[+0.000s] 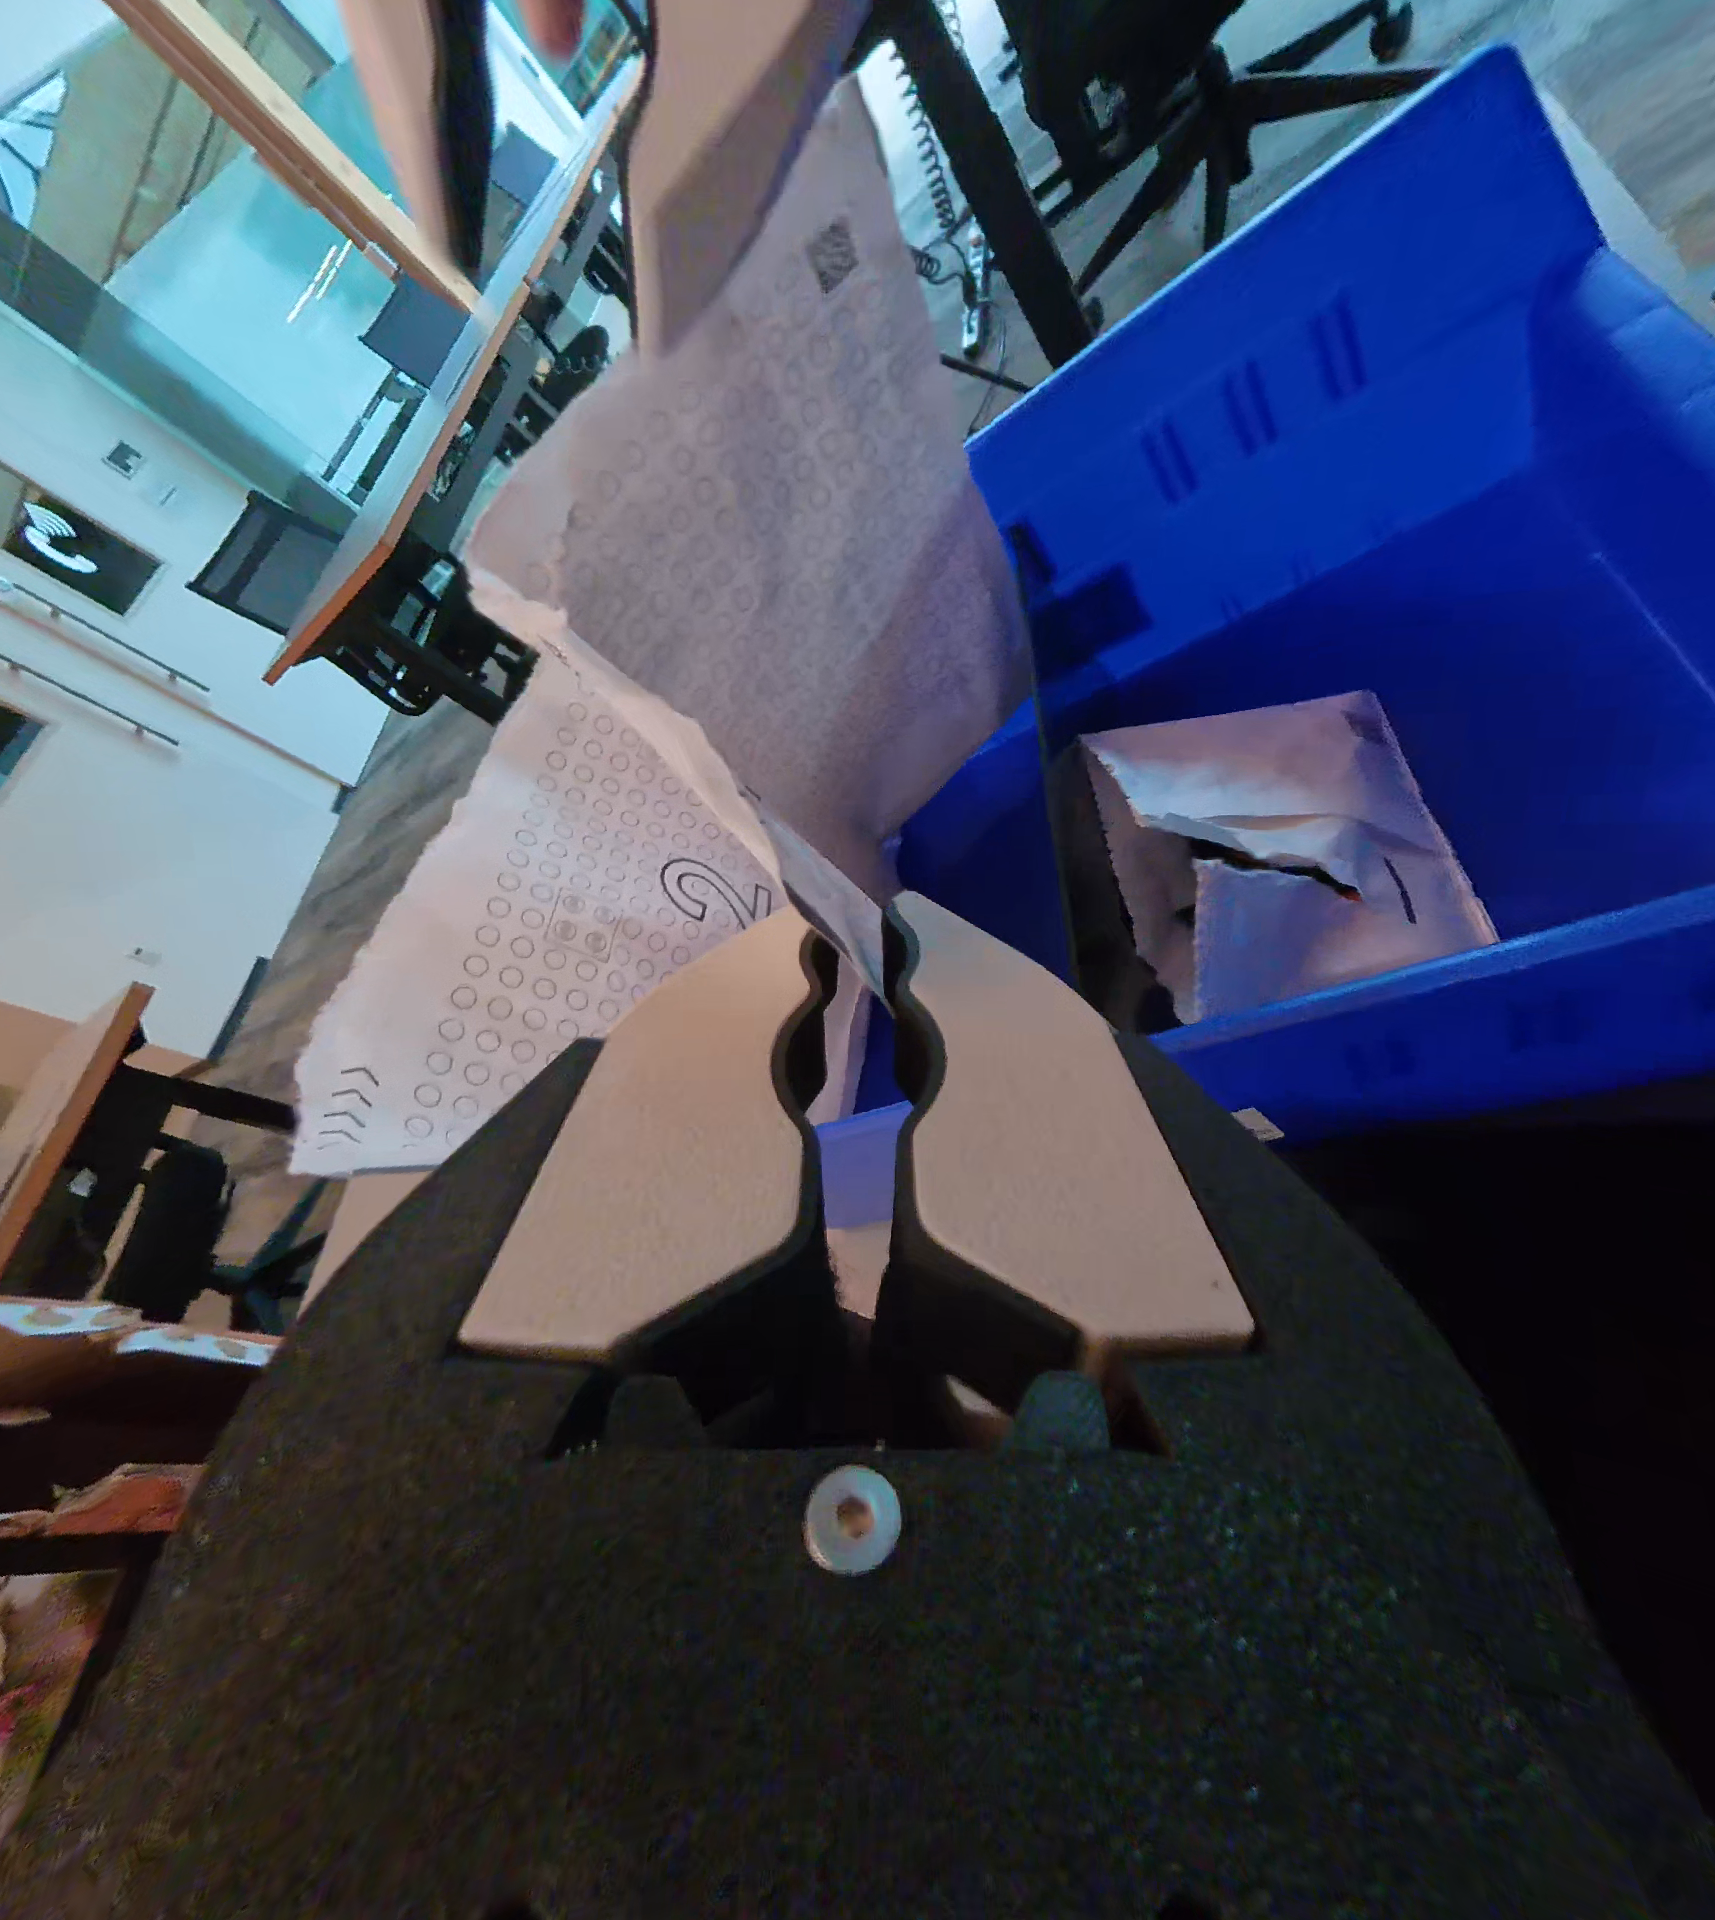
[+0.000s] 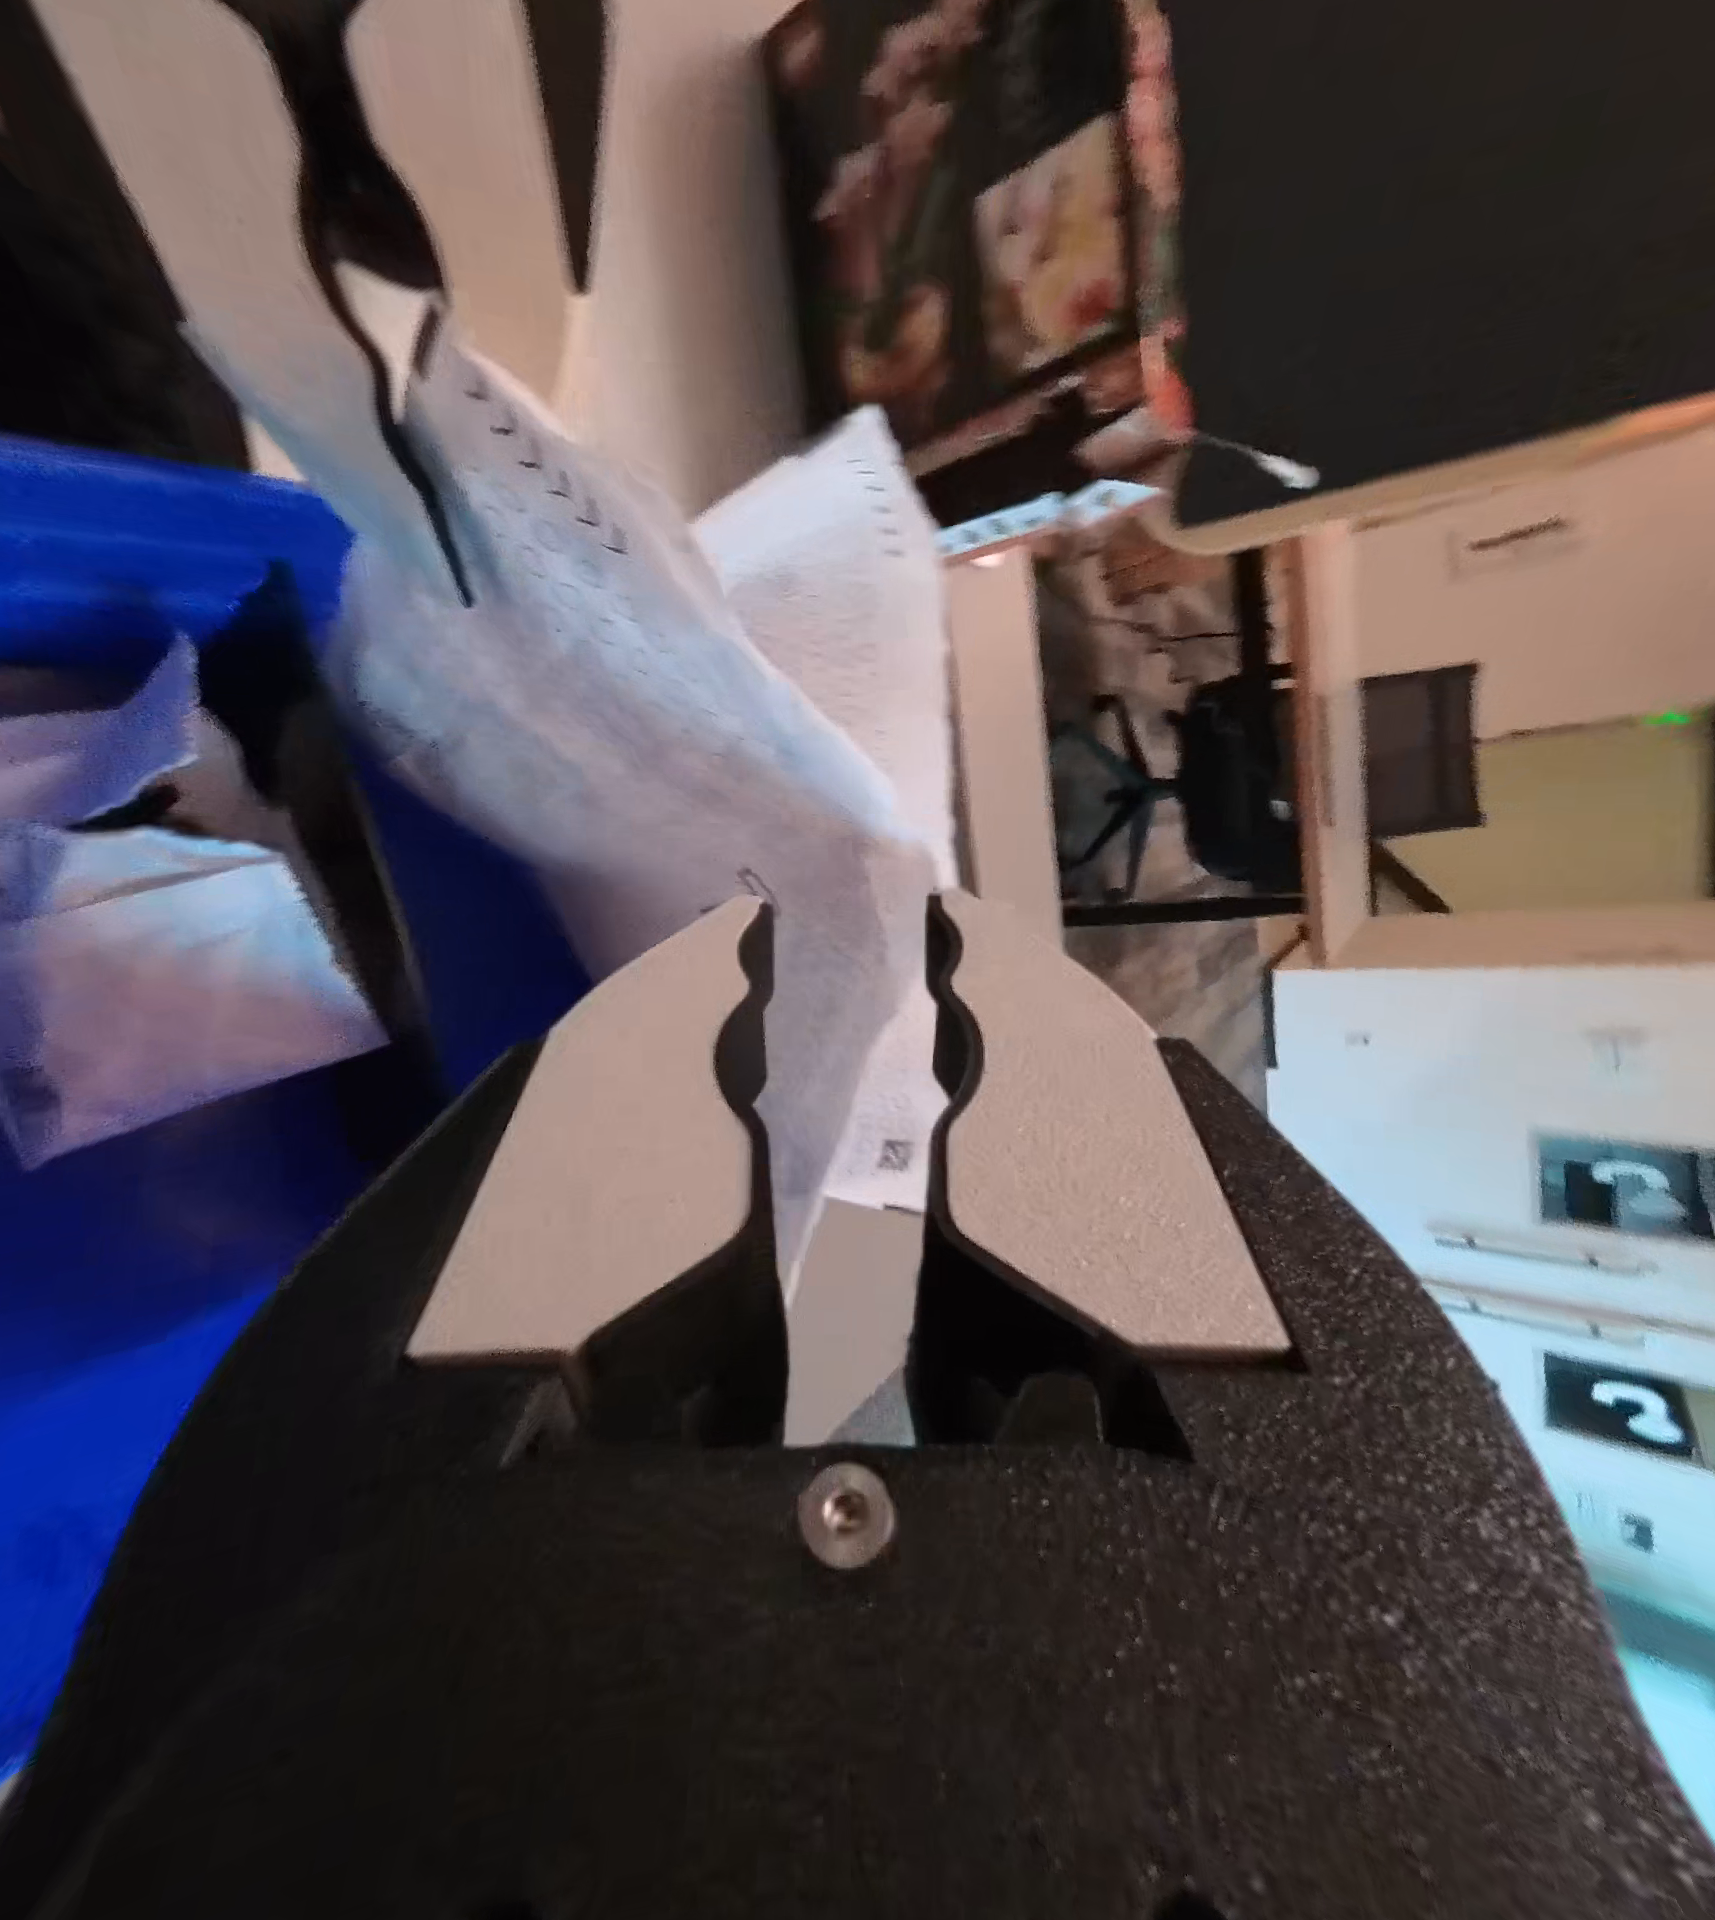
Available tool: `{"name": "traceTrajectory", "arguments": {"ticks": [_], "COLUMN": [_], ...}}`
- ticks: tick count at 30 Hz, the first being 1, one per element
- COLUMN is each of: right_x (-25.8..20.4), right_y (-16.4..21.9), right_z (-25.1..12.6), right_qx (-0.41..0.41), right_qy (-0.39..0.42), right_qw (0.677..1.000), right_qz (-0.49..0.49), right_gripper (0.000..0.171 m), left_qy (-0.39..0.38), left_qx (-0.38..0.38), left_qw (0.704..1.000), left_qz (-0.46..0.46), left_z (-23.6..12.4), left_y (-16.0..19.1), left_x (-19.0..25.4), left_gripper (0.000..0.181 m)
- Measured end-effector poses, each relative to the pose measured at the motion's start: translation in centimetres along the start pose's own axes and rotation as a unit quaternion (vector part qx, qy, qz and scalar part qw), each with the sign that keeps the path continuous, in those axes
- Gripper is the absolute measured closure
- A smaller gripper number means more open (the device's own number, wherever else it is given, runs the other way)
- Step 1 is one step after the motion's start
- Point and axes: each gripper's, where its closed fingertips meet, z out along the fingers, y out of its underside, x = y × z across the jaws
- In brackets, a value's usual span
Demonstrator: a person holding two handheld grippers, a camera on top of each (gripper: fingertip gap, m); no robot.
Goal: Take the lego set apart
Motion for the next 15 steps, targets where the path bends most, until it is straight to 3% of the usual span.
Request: {"name": "traceTrajectory", "arguments": {"ticks": [5, 7, 9, 15], "right_x": [-0.5, -0.9, -0.7, -1.5], "right_y": [-0.9, -0.6, -0.6, -0.7], "right_z": [3.5, 4.1, 4.0, 2.6], "right_qx": [-0.037, -0.056, -0.056, -0.054], "right_qy": [-0.032, -0.046, -0.031, 0.003], "right_qw": [0.992, 0.988, 0.987, 0.986], "right_qz": [-0.115, -0.134, -0.15, -0.158], "right_gripper": [0.141, 0.152, 0.164, 0.17], "left_qy": [0.004, 0.006, 0.012, 0.019], "left_qx": [0.007, 0.009, 0.014, 0.024], "left_qw": [1.0, 1.0, 1.0, 1.0], "left_qz": [0.013, 0.007, -0.002, -0.003], "left_z": [0.0, -0.1, -0.2, -0.3], "left_y": [-0.4, -0.4, -0.3, -0.4], "left_x": [0.6, 0.6, 0.6, 1.0], "left_gripper": [0.174, 0.174, 0.173, 0.172]}}
